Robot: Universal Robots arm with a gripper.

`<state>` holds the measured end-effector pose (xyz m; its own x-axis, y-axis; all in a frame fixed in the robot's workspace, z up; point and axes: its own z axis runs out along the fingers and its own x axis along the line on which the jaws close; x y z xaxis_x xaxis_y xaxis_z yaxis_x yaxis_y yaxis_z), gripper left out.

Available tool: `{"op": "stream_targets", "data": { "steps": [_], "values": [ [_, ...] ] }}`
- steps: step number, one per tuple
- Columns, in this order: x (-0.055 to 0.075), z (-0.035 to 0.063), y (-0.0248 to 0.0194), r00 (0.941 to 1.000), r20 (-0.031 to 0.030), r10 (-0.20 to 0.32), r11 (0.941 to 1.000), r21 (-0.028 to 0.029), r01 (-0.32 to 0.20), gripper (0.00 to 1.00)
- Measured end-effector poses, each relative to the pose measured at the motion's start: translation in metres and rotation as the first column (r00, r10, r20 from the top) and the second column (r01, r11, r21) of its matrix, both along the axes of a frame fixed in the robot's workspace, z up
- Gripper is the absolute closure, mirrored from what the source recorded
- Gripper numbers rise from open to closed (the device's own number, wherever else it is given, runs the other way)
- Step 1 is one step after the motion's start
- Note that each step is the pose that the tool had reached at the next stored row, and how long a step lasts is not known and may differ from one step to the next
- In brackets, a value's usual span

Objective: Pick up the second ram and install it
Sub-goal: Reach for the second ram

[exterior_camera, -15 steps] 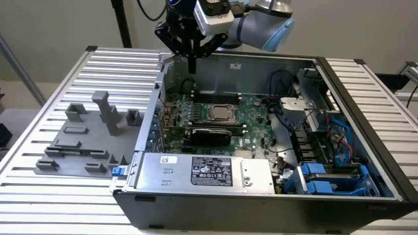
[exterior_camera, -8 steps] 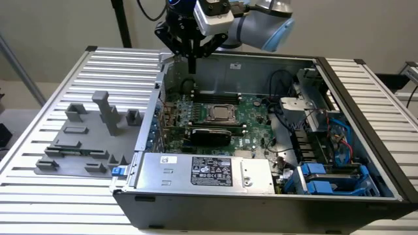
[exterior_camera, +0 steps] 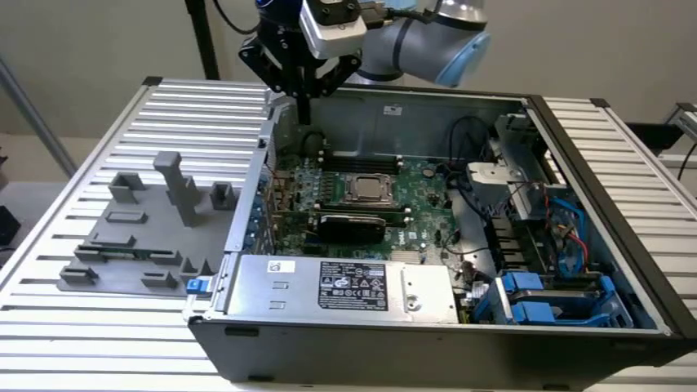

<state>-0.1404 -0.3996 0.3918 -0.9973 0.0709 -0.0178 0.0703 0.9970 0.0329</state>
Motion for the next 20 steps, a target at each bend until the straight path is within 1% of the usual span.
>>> {"op": "stream_targets", "data": {
  "steps": [5, 8, 13, 16, 20],
  "values": [
    [-0.02, -0.0008, -0.0011, 1.0, -0.0002, 0.0, 0.9999, -0.0142, 0.0, 0.89],
    [-0.033, -0.0017, -0.0018, 1.0, -0.0001, 0.0, 0.9998, -0.021, 0.0, 0.89],
    [-0.055, -0.0035, -0.0037, 1.0, -0.0002, 0.0, 0.9996, -0.0272, 0.0, 0.89],
    [-0.069, -0.0048, -0.0057, 1.0, -0.0001, 0.0, 0.9996, -0.029, 0.0, 0.89],
    [-0.087, -0.0065, -0.009, 1.0, -0.0001, 0.0, 0.9995, -0.0302, 0.0, 0.89]
  ]
}}
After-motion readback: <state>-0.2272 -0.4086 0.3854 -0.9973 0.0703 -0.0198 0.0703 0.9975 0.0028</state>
